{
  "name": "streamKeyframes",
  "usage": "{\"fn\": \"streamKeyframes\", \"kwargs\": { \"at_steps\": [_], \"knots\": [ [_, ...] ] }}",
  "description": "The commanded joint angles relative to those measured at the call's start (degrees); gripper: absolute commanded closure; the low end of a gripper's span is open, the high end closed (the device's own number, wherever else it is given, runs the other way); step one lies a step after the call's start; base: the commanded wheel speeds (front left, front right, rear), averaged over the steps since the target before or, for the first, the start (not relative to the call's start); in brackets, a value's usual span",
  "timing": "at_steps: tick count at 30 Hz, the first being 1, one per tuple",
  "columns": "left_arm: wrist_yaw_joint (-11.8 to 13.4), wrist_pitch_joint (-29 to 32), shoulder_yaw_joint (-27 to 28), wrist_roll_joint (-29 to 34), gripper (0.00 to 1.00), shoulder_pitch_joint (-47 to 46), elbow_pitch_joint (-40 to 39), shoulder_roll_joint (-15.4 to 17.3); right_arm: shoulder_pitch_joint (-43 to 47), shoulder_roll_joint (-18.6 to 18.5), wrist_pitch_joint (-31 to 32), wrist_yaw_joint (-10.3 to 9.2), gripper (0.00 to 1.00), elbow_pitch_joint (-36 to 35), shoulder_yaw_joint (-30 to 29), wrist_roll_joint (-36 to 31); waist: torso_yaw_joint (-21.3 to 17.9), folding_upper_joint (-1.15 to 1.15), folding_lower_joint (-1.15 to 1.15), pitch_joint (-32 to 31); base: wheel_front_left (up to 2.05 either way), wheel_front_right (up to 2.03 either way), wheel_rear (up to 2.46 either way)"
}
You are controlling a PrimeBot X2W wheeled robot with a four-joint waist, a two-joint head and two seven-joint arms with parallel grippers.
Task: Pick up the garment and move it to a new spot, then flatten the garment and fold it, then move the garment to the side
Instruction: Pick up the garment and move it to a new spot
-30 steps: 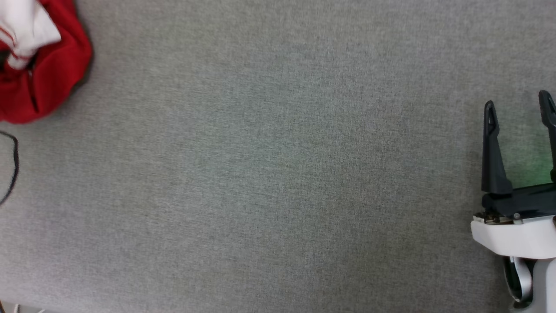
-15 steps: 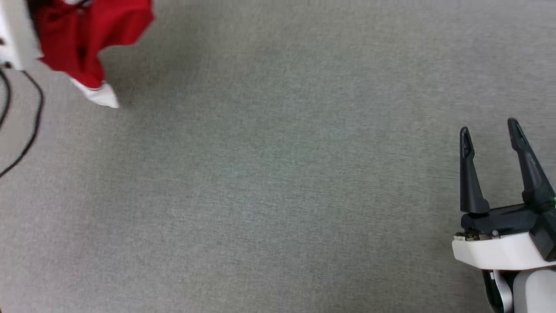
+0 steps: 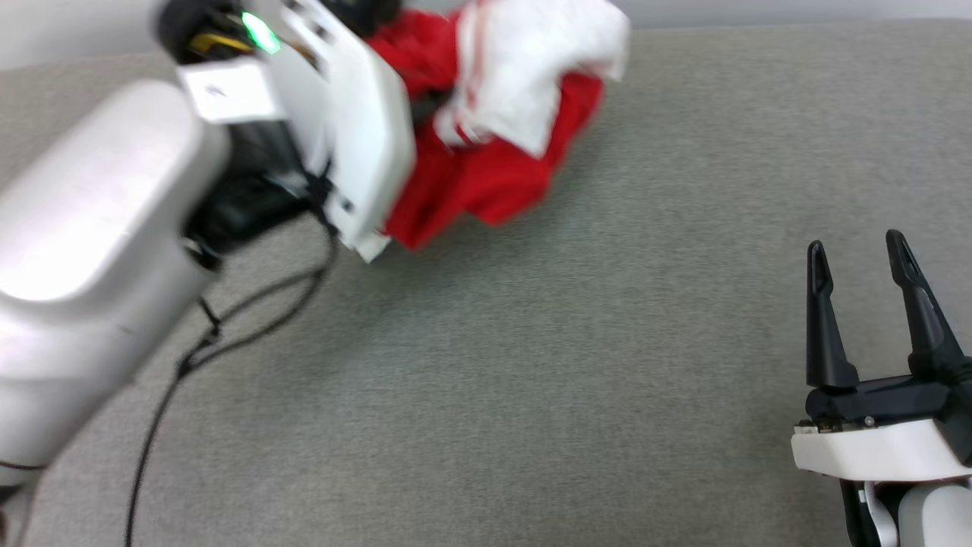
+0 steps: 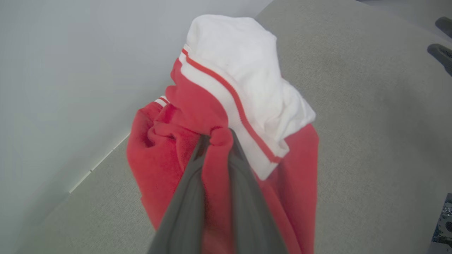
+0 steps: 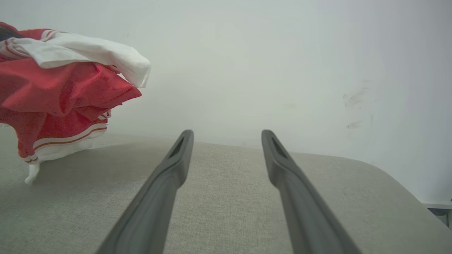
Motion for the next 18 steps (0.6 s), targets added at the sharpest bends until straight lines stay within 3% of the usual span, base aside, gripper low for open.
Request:
{"fn": "streamKeyframes", "kwargs": {
  "at_steps": [1,10,18],
  "knots": [
    [0.1,-0.7,-2.6,0.1,1.0,0.9,-0.5,-1.8,0.6,0.2,-0.1,-0.04,0.0,0.2,-0.1,0.4,-2.5,0.0,0.01,-0.7,0.0,0.0,0.0],
    [0.1,-3.4,-17.9,-1.4,1.0,6.1,2.6,-8.0,-0.5,0.2,-0.1,-0.04,0.0,0.3,-0.4,1.3,-5.9,0.0,0.01,1.1,0.0,0.0,0.0],
    [0.1,-2.7,-21.8,0.0,1.0,14.1,6.4,-11.6,-0.7,0.2,-0.1,-0.04,0.0,0.6,-0.6,1.4,-6.9,0.0,0.01,2.4,0.0,0.0,0.0]
  ]
}}
